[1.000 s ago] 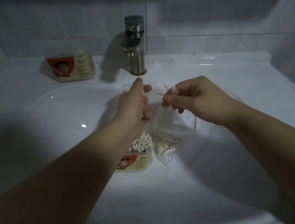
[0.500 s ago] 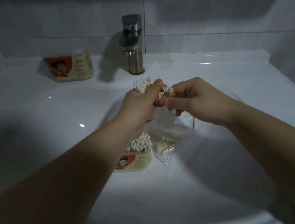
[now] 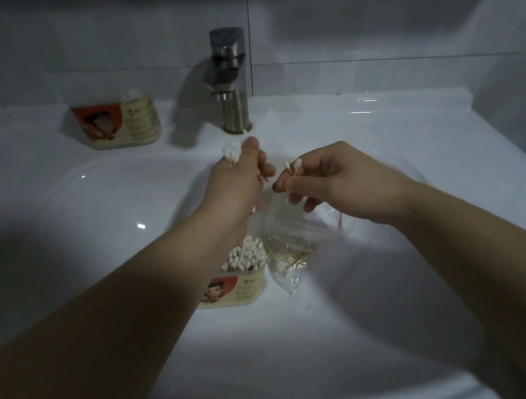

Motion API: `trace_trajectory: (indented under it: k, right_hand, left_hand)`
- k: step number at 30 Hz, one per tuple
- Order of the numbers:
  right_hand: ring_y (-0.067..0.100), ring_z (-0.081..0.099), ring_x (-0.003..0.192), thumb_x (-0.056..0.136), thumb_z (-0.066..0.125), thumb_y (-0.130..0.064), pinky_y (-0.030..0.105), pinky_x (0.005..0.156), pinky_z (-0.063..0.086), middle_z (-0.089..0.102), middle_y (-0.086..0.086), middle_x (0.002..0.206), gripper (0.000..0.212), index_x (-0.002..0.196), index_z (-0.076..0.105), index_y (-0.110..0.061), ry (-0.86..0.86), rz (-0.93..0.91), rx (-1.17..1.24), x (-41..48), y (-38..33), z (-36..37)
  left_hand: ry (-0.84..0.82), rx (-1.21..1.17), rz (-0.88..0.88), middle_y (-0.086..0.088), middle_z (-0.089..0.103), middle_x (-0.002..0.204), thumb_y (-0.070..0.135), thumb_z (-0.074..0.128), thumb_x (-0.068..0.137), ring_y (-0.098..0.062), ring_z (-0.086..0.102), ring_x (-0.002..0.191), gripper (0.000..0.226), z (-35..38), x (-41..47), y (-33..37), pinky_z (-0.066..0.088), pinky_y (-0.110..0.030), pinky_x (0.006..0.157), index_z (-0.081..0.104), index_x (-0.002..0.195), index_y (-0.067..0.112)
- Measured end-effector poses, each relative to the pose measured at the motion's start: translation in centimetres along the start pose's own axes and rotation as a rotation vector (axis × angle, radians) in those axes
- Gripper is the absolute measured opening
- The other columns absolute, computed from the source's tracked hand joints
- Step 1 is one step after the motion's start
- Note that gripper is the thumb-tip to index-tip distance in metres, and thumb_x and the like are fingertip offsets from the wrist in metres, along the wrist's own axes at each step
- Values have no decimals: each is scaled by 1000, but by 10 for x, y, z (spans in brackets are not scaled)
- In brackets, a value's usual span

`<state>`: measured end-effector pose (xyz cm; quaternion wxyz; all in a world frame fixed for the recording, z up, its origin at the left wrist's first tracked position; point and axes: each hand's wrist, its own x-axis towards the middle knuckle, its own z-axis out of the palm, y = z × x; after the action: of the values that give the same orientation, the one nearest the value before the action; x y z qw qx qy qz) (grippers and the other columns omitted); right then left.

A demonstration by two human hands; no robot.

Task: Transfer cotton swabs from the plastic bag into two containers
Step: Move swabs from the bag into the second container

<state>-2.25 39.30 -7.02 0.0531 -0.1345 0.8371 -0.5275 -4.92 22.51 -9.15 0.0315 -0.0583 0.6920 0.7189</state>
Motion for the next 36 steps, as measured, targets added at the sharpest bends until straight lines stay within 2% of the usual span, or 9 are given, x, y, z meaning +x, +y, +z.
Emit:
trace_trajectory:
  k: [7, 10, 13, 17, 22, 24, 27, 33, 36]
  right_hand:
    - [12, 72, 94, 101, 60, -9, 36, 77, 61, 78, -3, 103, 18, 92, 75, -5, 69, 71, 105, 2, 1, 2]
    - [21, 70, 76, 100, 59, -2, 39, 72, 63, 76, 13, 91, 22, 121, 65, 1, 110, 47, 269, 1, -4, 7]
    - [26, 73, 74, 97, 62, -1, 34, 74, 62, 77, 16, 93, 67, 156, 32, -12, 102, 48, 309, 2, -4, 9]
    - [23, 77, 79, 95, 68, -11, 28, 80, 61, 79, 7, 90, 82, 161, 20, -23, 31, 23, 165, 2, 0, 11]
    - [12, 76, 72, 87, 78, -31, 29, 72, 63, 78, -10, 85, 82, 155, 34, -35, 22, -64, -164, 5, 3, 12]
    - [5, 73, 77, 80, 82, -42, 21, 65, 59, 75, -17, 96, 85, 152, 37, -41, 56, -115, -278, 5, 4, 12]
    - [-2, 65, 103, 70, 86, -50, 12, 77, 53, 55, -22, 134, 107, 157, 23, -44, 64, -191, -293, 4, 3, 11]
    - [-1, 45, 116, 66, 91, -43, -1, 92, 32, 44, 0, 146, 124, 162, 16, -20, -52, -346, -550, 7, 5, 10]
    - [18, 46, 133, 70, 84, -53, 19, 109, 36, 44, 6, 152, 115, 159, 26, -9, -58, -367, -740, 9, 1, 9]
  left_hand:
    - [124, -168, -49, 7, 45, 45, 49, 65, 96, -14, 48, 51, 35, -7, 7, 8, 47, -33, 65, 59, 81, 18]
    - [-30, -129, -29, 10, 36, 46, 54, 69, 90, -9, 35, 39, 37, -5, 1, 7, 35, -25, 47, 64, 90, 18]
    - [-148, 4, 39, 14, 41, 45, 58, 72, 81, -5, 36, 36, 38, -3, -6, 6, 29, -21, 40, 64, 80, 21]
    - [-122, 98, 101, 13, 57, 48, 39, 67, 96, -1, 48, 36, 23, 3, -11, 4, 33, -18, 40, 70, 80, 21]
    - [-24, 162, 45, 9, 54, 45, 52, 51, 102, -9, 50, 39, 46, 4, -8, 5, 40, -22, 48, 63, 75, 16]
    - [-30, 112, 31, 10, 50, 44, 50, 50, 103, -8, 50, 39, 47, 4, -9, 7, 39, -20, 45, 58, 70, 18]
    - [-86, 70, 6, 8, 46, 45, 48, 54, 102, -10, 48, 41, 44, 6, -11, 10, 37, -20, 43, 56, 69, 20]
    - [-273, -71, -134, 5, 44, 52, 33, 51, 107, -11, 49, 49, 33, 11, -22, 7, 40, -22, 44, 54, 78, 17]
    - [-288, -92, -181, 4, 46, 53, 27, 51, 107, -10, 55, 46, 27, 10, -24, 6, 47, -24, 49, 55, 82, 18]
